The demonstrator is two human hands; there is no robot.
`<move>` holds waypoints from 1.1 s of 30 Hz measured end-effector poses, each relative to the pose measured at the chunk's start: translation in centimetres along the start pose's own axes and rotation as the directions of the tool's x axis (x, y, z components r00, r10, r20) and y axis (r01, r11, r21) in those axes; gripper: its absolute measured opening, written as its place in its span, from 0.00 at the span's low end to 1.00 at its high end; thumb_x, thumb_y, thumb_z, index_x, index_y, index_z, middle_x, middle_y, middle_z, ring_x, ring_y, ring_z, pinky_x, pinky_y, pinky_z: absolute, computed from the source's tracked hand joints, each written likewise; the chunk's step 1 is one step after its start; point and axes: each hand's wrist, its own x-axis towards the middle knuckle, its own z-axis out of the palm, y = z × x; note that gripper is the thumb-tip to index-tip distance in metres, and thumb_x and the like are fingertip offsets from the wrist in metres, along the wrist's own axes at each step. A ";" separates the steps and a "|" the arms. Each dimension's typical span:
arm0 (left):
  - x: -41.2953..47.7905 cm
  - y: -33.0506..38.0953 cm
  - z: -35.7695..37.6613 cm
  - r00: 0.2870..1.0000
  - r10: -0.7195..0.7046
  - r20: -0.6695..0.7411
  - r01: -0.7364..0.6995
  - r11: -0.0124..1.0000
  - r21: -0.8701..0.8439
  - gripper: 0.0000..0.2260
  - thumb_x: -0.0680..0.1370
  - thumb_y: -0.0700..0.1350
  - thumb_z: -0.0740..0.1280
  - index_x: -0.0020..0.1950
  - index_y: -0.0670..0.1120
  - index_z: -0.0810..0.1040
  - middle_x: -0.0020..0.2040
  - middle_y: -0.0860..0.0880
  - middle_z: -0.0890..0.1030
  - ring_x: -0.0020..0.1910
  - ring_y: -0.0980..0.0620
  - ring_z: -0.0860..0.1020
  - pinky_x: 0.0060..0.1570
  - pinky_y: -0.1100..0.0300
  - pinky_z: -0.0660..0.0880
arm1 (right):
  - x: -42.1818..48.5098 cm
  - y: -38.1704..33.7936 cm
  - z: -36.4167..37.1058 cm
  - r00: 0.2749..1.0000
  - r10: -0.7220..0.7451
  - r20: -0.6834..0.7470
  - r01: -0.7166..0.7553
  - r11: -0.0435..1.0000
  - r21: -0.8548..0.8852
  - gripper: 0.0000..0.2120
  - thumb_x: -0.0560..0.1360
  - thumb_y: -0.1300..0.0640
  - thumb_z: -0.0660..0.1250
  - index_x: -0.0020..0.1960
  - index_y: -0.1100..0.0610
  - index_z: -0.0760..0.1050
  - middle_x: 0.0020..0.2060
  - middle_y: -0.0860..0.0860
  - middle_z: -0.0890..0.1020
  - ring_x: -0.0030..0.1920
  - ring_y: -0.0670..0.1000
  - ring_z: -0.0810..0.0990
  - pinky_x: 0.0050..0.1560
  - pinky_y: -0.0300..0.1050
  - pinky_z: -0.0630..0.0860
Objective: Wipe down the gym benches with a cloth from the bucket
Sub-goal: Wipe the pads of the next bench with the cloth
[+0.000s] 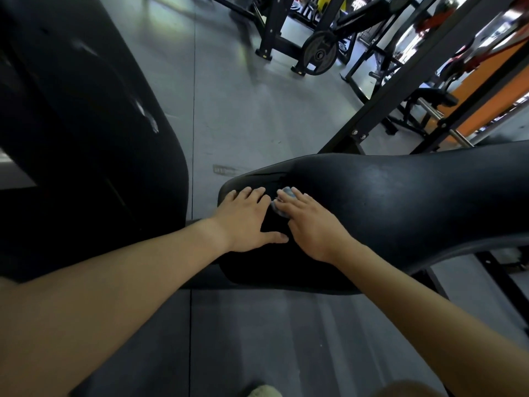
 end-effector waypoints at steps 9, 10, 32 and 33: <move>-3.4 -0.4 0.7 0.988 -0.144 0.049 0.141 0.989 0.053 0.37 0.82 0.68 0.52 0.80 0.42 0.60 0.82 0.38 0.56 0.80 0.38 0.57 0.76 0.39 0.62 | 4.7 2.3 -1.0 0.960 0.265 -0.088 -0.269 0.963 -0.032 0.27 0.82 0.63 0.53 0.81 0.55 0.59 0.82 0.53 0.55 0.81 0.59 0.51 0.79 0.57 0.51; -3.9 -0.7 0.6 0.986 -0.151 0.070 0.147 0.987 0.061 0.35 0.83 0.67 0.52 0.81 0.42 0.59 0.82 0.38 0.55 0.80 0.38 0.58 0.76 0.39 0.62 | 5.2 2.1 -0.7 0.949 0.294 -0.110 -0.298 0.954 -0.024 0.27 0.82 0.63 0.53 0.80 0.55 0.60 0.82 0.53 0.56 0.81 0.59 0.51 0.79 0.58 0.51; -5.5 -1.3 2.0 0.981 -0.160 0.112 0.157 0.987 0.035 0.33 0.86 0.60 0.53 0.82 0.39 0.53 0.83 0.36 0.50 0.82 0.38 0.53 0.79 0.44 0.59 | 3.1 -2.3 1.4 0.999 0.051 -0.013 -0.051 0.998 -0.031 0.27 0.81 0.61 0.54 0.80 0.53 0.61 0.82 0.50 0.54 0.82 0.56 0.50 0.80 0.56 0.50; -5.5 -1.3 2.0 0.981 -0.160 0.109 0.156 0.987 0.039 0.33 0.86 0.60 0.53 0.82 0.39 0.52 0.83 0.36 0.50 0.82 0.38 0.53 0.79 0.44 0.59 | 2.3 -2.8 1.6 1.000 0.005 0.008 -0.004 1.000 -0.027 0.27 0.81 0.60 0.54 0.80 0.52 0.60 0.82 0.49 0.54 0.82 0.56 0.49 0.80 0.55 0.49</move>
